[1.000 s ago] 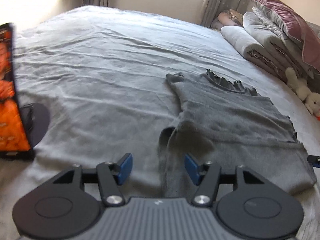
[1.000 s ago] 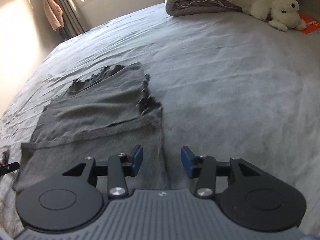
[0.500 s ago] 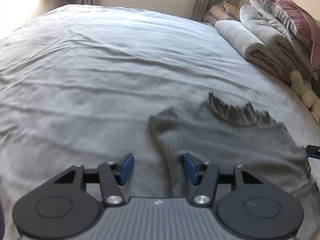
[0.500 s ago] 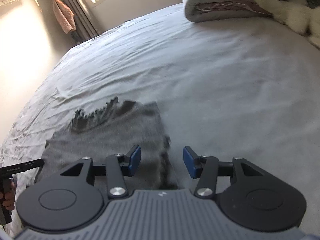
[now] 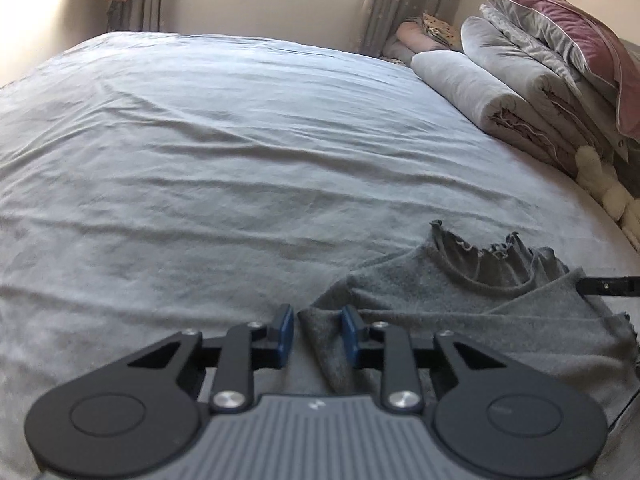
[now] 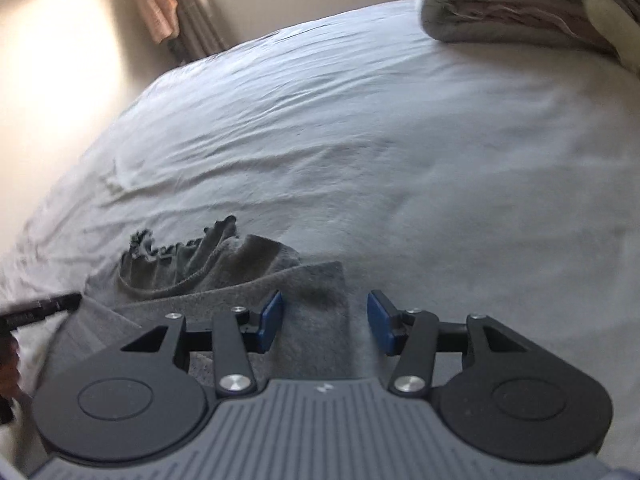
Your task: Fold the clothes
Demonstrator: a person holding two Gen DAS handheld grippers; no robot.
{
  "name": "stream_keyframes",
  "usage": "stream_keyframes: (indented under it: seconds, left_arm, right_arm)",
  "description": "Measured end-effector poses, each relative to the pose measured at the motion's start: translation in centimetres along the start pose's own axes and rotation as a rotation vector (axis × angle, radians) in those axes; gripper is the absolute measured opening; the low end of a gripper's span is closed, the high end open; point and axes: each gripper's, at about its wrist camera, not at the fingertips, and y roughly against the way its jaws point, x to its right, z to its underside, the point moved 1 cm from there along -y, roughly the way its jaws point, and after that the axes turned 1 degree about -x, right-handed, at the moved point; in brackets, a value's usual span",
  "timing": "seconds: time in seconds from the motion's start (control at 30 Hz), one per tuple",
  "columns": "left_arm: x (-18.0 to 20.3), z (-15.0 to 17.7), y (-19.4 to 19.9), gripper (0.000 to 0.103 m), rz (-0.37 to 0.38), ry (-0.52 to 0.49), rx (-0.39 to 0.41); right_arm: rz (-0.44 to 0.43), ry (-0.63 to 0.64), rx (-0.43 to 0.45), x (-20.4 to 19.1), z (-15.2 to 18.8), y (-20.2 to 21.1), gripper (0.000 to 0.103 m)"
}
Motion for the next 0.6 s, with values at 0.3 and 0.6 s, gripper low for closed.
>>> stream_keyframes:
  seconds: [0.3, 0.6]
  left_arm:
    - [0.7, -0.7, -0.9, 0.022, -0.024, -0.028, -0.01]
    - [2.4, -0.6, -0.2, 0.004, -0.065, -0.107, 0.034]
  right_arm:
    - [0.081, 0.13, -0.018, -2.5, -0.4, -1.8, 0.047]
    - [0.123, 0.175, -0.004, -4.3, -0.5, -1.4, 0.016]
